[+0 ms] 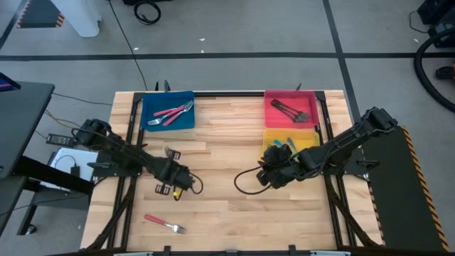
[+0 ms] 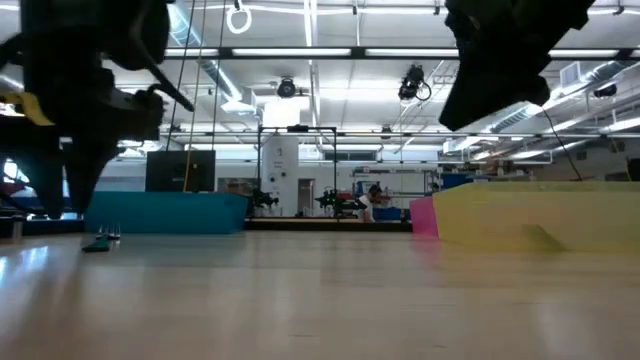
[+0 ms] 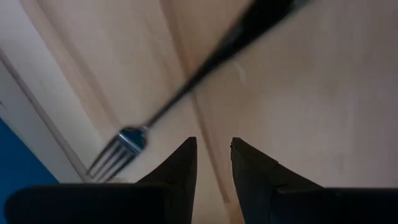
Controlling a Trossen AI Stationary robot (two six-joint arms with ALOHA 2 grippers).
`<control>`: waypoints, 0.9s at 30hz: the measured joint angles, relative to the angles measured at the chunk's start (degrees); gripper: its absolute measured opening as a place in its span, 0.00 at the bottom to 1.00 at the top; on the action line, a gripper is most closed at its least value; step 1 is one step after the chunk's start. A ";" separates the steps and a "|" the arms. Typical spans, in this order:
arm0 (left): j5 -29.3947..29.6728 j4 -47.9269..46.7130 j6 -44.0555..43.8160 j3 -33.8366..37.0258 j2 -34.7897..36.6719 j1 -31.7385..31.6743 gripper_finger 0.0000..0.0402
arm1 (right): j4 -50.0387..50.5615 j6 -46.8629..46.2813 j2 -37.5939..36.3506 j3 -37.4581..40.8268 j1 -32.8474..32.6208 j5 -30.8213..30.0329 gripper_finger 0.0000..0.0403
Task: Sort silverware by color (type)
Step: Put the black fork into the red bin
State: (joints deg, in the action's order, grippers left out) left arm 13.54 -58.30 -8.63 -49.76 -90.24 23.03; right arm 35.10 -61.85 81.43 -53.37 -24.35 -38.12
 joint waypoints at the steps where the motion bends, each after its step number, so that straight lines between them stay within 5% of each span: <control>1: 0.01 0.37 0.75 0.02 0.00 -1.16 0.24 | -1.03 1.31 0.00 -0.01 0.15 0.00 0.25; 13: -1.46 5.04 14.61 0.03 0.00 -12.41 0.24 | -3.51 5.05 0.00 -0.01 0.61 0.04 0.25; 27: -1.41 9.15 19.90 3.54 -0.15 -16.21 0.24 | -3.50 5.05 0.00 -0.01 0.50 0.24 0.25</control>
State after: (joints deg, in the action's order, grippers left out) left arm 12.14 -49.16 11.27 -46.22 -90.39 6.82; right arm 31.60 -56.80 81.43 -53.38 -23.86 -37.88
